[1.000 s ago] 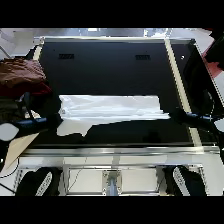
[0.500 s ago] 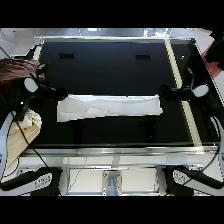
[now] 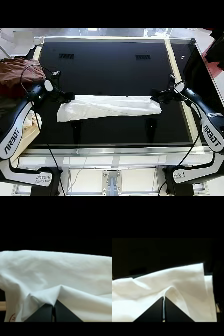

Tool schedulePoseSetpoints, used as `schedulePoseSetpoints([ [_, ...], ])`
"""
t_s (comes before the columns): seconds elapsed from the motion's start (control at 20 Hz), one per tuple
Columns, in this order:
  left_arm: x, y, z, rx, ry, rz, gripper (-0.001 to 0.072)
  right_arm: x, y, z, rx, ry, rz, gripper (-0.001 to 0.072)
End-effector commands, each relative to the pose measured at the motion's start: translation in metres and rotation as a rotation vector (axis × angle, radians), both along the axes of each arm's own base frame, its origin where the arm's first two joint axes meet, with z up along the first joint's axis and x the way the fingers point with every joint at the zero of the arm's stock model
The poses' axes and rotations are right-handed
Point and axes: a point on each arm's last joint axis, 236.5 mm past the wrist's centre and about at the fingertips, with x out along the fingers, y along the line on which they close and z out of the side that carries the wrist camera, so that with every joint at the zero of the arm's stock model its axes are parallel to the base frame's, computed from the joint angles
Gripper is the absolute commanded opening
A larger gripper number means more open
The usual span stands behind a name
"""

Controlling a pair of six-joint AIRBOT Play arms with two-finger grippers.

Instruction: Fold the shirts.

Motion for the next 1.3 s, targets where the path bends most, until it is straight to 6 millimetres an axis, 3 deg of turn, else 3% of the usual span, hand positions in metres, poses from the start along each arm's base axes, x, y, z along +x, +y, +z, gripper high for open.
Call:
schedulePoseSetpoints([
  [0.0,0.006,0.001,0.001,0.006,-0.017,-0.002,0.0109,-0.022,-0.006,-0.012,-0.056,0.1,0.067,0.002],
  [0.05,0.013,0.001,0.013,0.005,-0.048,-0.002,0.0301,-0.023,-0.009,-0.002,-0.07,0.098,0.086,0.0072],
  [0.1,0.023,0.0,0.032,0.003,-0.096,-0.001,0.047,-0.021,-0.012,0.016,-0.089,0.077,0.103,0.0228],
  [0.15,0.033,0.0,0.056,-0.001,-0.154,0.001,0.0488,-0.017,-0.017,0.038,-0.121,0.042,0.12,0.0406],
  [0.3,0.065,-0.012,0.151,-0.055,-0.42,0.015,0.0488,-0.015,-0.045,0.117,-0.285,-0.108,0.144,0.043],
  [0.4,0.067,-0.04,0.19,-0.086,-0.517,-0.061,0.048,-0.018,-0.077,0.147,-0.353,-0.165,0.078,0.0474],
  [0.45,0.06,-0.059,0.19,-0.083,-0.489,-0.127,0.0473,-0.02,-0.094,0.148,-0.323,-0.154,-0.01,0.0496],
  [0.55,0.039,-0.104,0.17,-0.077,-0.384,-0.274,0.0474,-0.024,-0.112,0.126,-0.184,-0.107,-0.132,0.0496],
  [0.65,0.026,-0.15,0.146,-0.081,-0.313,-0.386,0.0474,-0.026,-0.108,0.097,0.016,-0.069,-0.2,0.0493],
  [0.75,0.017,-0.182,0.12,-0.081,-0.236,-0.457,0.0474,-0.023,-0.095,0.074,0.197,-0.061,-0.176,0.0464],
  [0.9,0.001,-0.208,0.082,-0.064,-0.073,-0.541,0.0477,-0.022,-0.077,0.043,0.422,-0.015,-0.124,0.0474],
  [0.95,0.002,-0.214,0.076,-0.061,-0.049,-0.557,0.0479,-0.024,-0.071,0.031,0.466,0.004,-0.102,0.0554],
  [1.1,0.013,-0.228,0.082,-0.065,-0.074,-0.586,0.048,-0.029,-0.059,-0.002,0.517,0.063,-0.07,0.0576],
  [1.25,0.002,-0.235,0.08,-0.058,-0.027,-0.623,0.048,-0.031,-0.045,-0.015,0.546,0.083,-0.029,0.0576],
])
